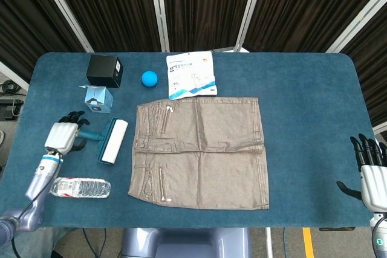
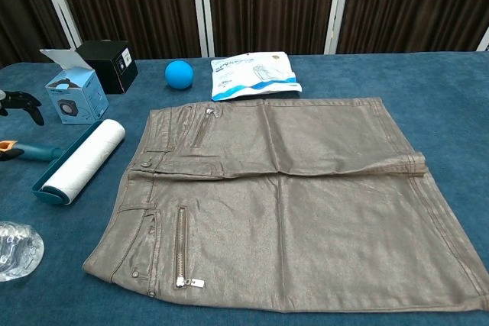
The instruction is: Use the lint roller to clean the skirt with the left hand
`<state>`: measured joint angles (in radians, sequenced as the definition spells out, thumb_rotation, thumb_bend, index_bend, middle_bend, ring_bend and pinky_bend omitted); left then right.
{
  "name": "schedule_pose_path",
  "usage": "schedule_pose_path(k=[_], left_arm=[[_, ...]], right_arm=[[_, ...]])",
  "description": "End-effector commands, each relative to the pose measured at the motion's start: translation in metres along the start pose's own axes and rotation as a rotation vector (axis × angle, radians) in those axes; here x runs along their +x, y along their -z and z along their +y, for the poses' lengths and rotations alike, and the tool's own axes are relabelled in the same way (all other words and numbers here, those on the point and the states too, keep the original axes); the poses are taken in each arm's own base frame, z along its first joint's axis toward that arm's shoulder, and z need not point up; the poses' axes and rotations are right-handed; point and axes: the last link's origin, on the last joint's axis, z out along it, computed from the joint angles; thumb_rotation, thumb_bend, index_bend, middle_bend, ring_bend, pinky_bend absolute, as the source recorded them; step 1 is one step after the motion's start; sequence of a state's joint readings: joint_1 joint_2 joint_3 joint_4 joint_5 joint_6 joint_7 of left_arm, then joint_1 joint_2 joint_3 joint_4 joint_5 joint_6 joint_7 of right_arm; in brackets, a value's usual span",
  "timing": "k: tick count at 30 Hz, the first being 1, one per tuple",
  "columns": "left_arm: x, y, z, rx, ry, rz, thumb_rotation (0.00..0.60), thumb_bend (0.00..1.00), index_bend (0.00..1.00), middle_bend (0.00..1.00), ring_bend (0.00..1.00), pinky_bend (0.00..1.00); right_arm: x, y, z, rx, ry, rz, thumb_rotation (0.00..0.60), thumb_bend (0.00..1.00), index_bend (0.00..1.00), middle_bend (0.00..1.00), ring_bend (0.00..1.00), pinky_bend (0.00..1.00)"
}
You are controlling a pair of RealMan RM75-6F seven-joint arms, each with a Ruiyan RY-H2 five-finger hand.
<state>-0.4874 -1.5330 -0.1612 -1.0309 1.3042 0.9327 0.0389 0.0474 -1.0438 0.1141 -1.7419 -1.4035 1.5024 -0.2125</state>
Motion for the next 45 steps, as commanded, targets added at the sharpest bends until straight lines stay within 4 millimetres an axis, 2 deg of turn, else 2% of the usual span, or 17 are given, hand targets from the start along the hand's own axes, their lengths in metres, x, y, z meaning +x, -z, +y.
schedule_pose_path(k=[1, 18, 30, 33, 36, 38, 45], left_arm=[[-0.006, -0.006, 0.005, -0.002, -0.009, -0.018, 0.6, 0.36, 0.3, 0.11, 0.11, 0.2], [-0.02, -0.012, 0.02, -0.026, -0.051, -0.044, 0.6, 0.38, 0.34, 0.15, 0.17, 0.27], [-0.019, -0.014, 0.026, -0.04, -0.073, -0.042, 0.6, 0.41, 0.42, 0.24, 0.25, 0.34], [-0.02, -0.013, 0.027, -0.044, -0.078, -0.047, 0.6, 0.48, 0.46, 0.29, 0.3, 0.38], [-0.021, -0.012, 0.028, -0.045, -0.075, -0.048, 0.6, 0.62, 0.53, 0.38, 0.38, 0.44], [-0.021, -0.012, 0.028, -0.045, -0.077, -0.048, 0.6, 0.67, 0.56, 0.41, 0.4, 0.46], [-0.01, -0.008, 0.029, -0.07, -0.086, -0.014, 0.6, 0.74, 0.6, 0.44, 0.43, 0.47]], right_arm=[[0.0, 0.0, 0.0, -0.001, 0.0, -0.003, 0.6, 0.0, 0.0, 0.0, 0.0, 0.0], [-0.002, -0.003, 0.003, -0.012, -0.001, -0.009, 0.6, 0.0, 0.0, 0.0, 0.0, 0.0], [-0.003, -0.004, 0.004, -0.018, 0.002, -0.014, 0.6, 0.0, 0.0, 0.0, 0.0, 0.0], [-0.003, -0.004, 0.004, -0.019, 0.001, -0.016, 0.6, 0.0, 0.0, 0.0, 0.0, 0.0], [-0.003, -0.004, 0.004, -0.019, 0.0, -0.017, 0.6, 0.0, 0.0, 0.0, 0.0, 0.0], [-0.003, -0.004, 0.004, -0.02, 0.0, -0.016, 0.6, 0.0, 0.0, 0.0, 0.0, 0.0], [-0.002, -0.004, 0.005, -0.021, -0.009, -0.016, 0.6, 0.0, 0.0, 0.0, 0.0, 0.0]])
